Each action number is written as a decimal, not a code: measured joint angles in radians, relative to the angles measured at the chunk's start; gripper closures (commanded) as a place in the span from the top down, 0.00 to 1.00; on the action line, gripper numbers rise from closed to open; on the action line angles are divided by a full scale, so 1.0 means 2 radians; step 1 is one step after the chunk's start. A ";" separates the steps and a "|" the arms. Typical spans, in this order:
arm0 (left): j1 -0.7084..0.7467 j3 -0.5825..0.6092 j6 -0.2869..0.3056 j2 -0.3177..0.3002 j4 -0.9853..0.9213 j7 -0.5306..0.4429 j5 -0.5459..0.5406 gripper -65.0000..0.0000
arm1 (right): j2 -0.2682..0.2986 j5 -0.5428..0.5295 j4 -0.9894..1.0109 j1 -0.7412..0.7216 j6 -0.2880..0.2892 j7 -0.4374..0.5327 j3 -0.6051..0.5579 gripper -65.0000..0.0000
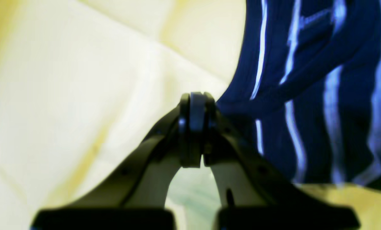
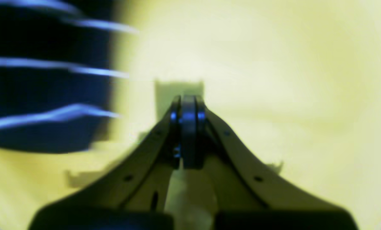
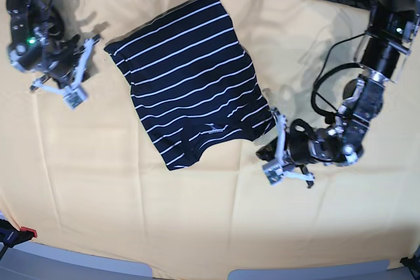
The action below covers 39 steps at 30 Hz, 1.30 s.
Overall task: Fold the T-shirt properly
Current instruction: 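Rotate and straighten the folded shirt with both grippers, then release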
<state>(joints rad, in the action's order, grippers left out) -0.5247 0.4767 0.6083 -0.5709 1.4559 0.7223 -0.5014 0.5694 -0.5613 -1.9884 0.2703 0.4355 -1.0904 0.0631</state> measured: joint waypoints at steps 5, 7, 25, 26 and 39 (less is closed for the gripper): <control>0.021 -0.019 0.044 -0.052 0.052 0.097 -0.178 0.00 | -0.003 -0.104 -0.004 0.023 0.054 0.004 0.044 0.00; 0.032 -0.021 0.042 -0.069 0.064 0.130 -0.213 0.00 | -0.004 -0.145 -0.004 0.029 0.090 0.003 0.043 0.00; 0.133 -0.023 0.038 -0.072 0.083 0.106 -0.107 0.00 | -0.059 -0.182 0.055 0.042 0.127 0.016 0.038 0.00; 0.133 -0.023 0.035 -0.072 0.083 0.105 -0.103 0.00 | -0.062 -0.183 0.055 0.049 0.127 0.013 0.033 0.00; 0.131 -0.023 0.035 -0.074 0.083 0.095 -0.085 0.00 | -0.069 -0.179 -0.019 0.134 0.127 -0.002 -0.030 0.00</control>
<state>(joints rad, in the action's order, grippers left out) -0.2623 0.4313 0.6773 -0.7185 1.6226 0.9115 -0.6716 0.4316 -0.9203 -2.0258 0.5373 0.6891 -1.0939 0.0032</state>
